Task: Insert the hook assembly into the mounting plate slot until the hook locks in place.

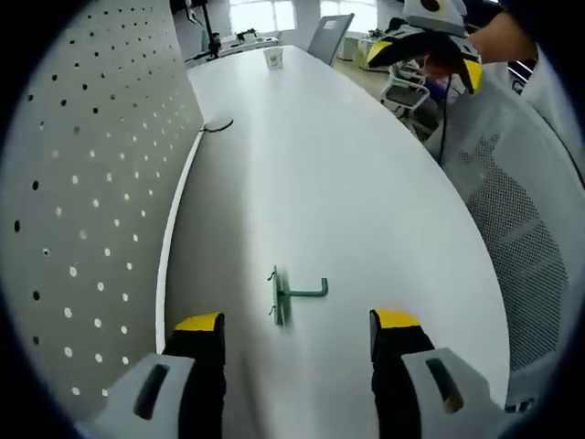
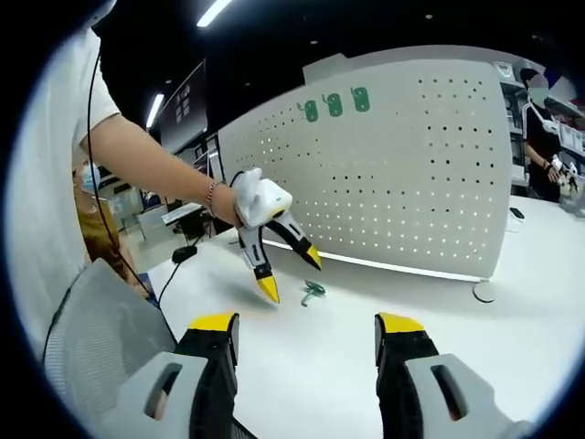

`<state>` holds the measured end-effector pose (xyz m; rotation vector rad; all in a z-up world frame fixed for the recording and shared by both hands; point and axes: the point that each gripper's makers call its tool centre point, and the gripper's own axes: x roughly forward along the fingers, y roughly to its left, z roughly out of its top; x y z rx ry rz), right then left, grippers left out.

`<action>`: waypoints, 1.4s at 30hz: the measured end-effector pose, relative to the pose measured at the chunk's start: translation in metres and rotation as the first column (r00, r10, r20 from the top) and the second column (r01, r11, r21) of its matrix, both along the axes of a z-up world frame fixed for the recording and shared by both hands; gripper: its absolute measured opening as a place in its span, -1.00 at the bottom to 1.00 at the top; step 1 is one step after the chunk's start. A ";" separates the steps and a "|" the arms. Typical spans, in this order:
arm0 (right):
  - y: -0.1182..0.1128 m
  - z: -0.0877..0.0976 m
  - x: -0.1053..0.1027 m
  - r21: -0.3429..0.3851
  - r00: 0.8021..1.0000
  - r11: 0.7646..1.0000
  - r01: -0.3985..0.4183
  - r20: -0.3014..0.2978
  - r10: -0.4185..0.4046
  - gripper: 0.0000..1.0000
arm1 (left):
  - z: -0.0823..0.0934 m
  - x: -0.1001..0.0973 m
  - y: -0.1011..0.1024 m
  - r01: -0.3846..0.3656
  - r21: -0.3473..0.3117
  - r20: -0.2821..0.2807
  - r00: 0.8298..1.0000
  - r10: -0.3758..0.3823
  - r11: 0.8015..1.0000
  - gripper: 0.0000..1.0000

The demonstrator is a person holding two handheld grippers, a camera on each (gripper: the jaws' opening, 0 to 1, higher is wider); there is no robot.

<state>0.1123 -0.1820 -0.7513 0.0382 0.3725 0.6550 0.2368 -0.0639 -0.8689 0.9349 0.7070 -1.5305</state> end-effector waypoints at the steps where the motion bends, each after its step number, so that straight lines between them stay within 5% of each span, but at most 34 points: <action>1: 0.000 0.002 0.001 0.007 1.000 1.000 0.005 0.001 -0.005 0.16 | 0.000 0.000 -0.001 0.000 0.001 -0.004 1.000 0.000 1.000 0.31; 15: -0.003 0.006 0.002 0.008 1.000 1.000 0.017 0.007 -0.017 0.15 | -0.013 -0.005 -0.007 0.008 0.053 -0.044 0.999 -0.006 0.999 0.23; 29: -0.002 0.009 0.002 0.014 1.000 1.000 0.017 0.017 -0.017 0.12 | -0.013 -0.004 -0.007 -0.032 0.024 -0.053 0.998 0.034 0.999 0.20; 35: -0.003 0.008 0.002 0.027 1.000 0.999 0.018 0.012 -0.018 0.11 | -0.010 -0.005 -0.005 -0.021 0.012 -0.054 0.998 0.022 1.000 -0.28; 42: -0.006 0.011 0.004 0.035 0.999 0.999 0.028 0.017 -0.028 0.10 | -0.011 0.000 -0.005 -0.064 0.006 -0.049 0.997 0.064 0.998 -0.39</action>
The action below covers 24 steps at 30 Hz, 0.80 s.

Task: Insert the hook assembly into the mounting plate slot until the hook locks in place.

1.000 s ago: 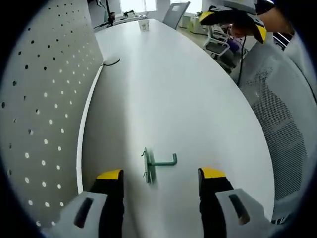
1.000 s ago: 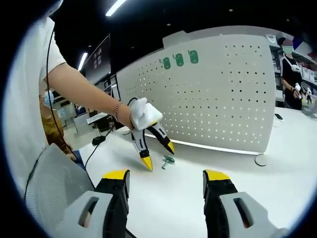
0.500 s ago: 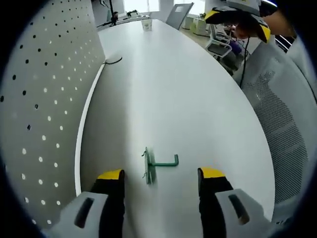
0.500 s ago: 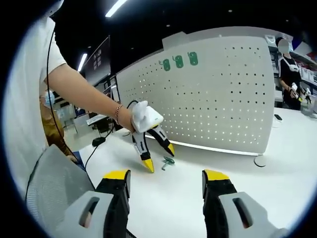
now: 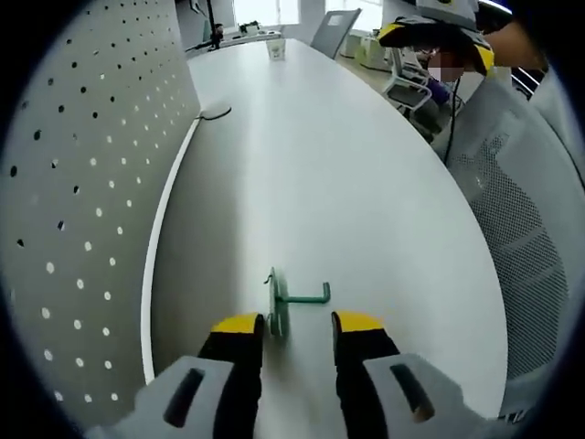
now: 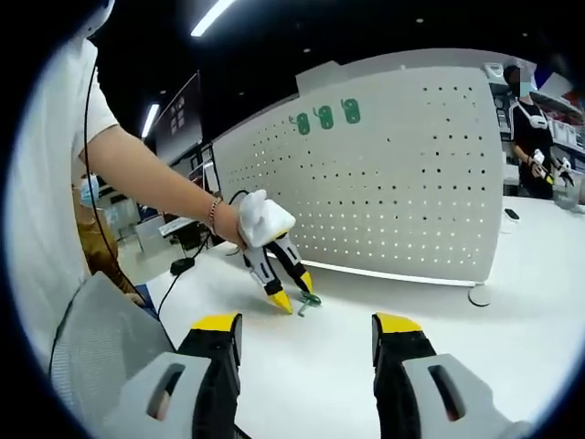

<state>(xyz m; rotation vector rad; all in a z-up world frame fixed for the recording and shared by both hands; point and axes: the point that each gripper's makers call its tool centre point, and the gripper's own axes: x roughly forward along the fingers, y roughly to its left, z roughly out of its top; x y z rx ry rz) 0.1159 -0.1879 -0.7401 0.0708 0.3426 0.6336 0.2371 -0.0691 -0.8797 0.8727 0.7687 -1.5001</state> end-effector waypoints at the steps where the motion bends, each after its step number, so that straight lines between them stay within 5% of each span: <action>1: 0.000 0.000 0.000 0.000 1.000 1.000 0.000 0.000 0.000 0.10 | 0.000 0.001 0.000 -0.006 -0.001 0.002 1.000 0.006 1.000 -0.42; 24: -0.002 0.000 0.000 0.010 1.000 1.000 0.016 -0.003 -0.016 0.07 | 0.000 0.018 -0.002 -0.073 0.001 0.077 0.994 0.073 0.997 -0.92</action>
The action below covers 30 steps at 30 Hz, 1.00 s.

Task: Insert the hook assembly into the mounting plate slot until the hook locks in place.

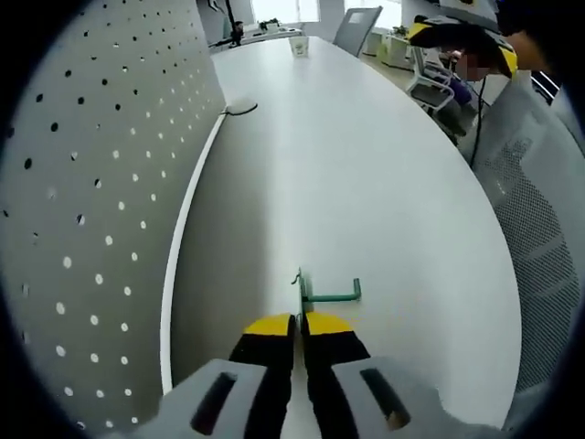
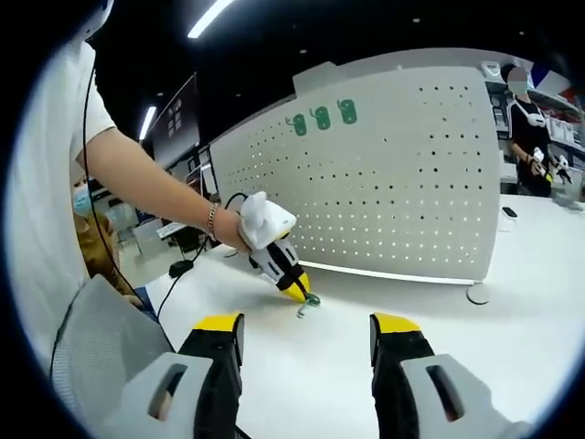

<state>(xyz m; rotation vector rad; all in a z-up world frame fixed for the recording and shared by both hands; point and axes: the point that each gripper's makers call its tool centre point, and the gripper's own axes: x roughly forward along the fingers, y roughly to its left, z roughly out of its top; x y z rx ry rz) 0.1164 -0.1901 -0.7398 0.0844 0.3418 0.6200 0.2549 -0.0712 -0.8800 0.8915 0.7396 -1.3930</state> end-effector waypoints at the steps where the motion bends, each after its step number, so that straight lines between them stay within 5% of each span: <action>1: 0.000 0.000 0.000 -0.001 1.000 1.000 0.000 0.000 0.000 0.07 | 0.000 0.000 0.000 0.001 0.000 0.001 1.000 -0.001 1.000 -0.92; 14: 0.000 0.000 0.000 -0.001 1.000 1.000 0.000 -0.001 0.000 0.07 | 0.000 -0.002 -0.001 0.020 -0.011 0.006 1.000 -0.020 1.000 -0.94; 30: -0.001 0.000 0.002 0.005 1.000 1.000 0.004 0.004 -0.004 0.07 | 0.026 0.001 -0.006 -0.034 -0.157 0.002 0.999 0.035 0.987 -0.95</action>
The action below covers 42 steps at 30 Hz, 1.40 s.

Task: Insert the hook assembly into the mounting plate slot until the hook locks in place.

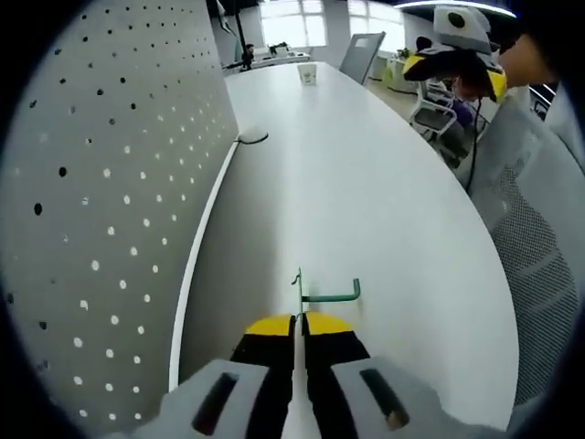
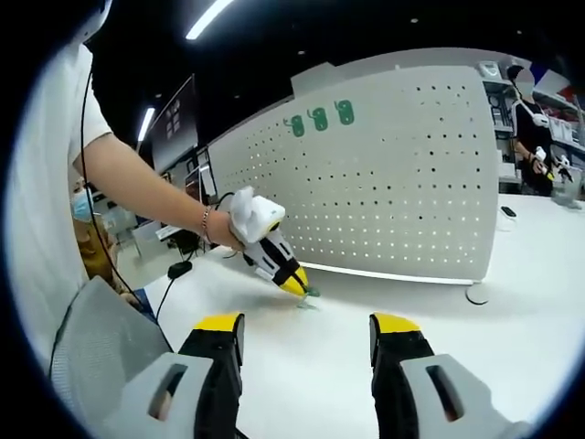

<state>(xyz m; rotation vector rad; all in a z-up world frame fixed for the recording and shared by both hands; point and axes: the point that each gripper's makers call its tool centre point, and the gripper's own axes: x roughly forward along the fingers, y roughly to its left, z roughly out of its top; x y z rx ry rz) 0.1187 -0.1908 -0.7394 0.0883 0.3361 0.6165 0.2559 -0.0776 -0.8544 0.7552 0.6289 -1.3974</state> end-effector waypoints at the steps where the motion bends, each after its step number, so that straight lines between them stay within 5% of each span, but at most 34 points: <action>1: 0.000 0.000 0.000 -0.001 1.000 1.000 0.000 0.000 0.000 0.07 | 0.002 0.000 0.000 -0.002 -0.004 0.004 1.000 0.002 1.000 -0.95; 25: 0.004 0.010 0.004 0.025 1.000 1.000 -0.004 0.029 0.004 0.10 | 0.041 -0.011 0.031 -0.078 -0.153 0.046 0.995 0.086 0.985 -0.95; 42: 0.014 0.012 0.002 0.025 0.999 0.999 -0.029 0.041 0.028 0.18 | 0.086 -0.014 0.048 -0.178 -0.304 0.088 0.973 0.213 0.936 -0.95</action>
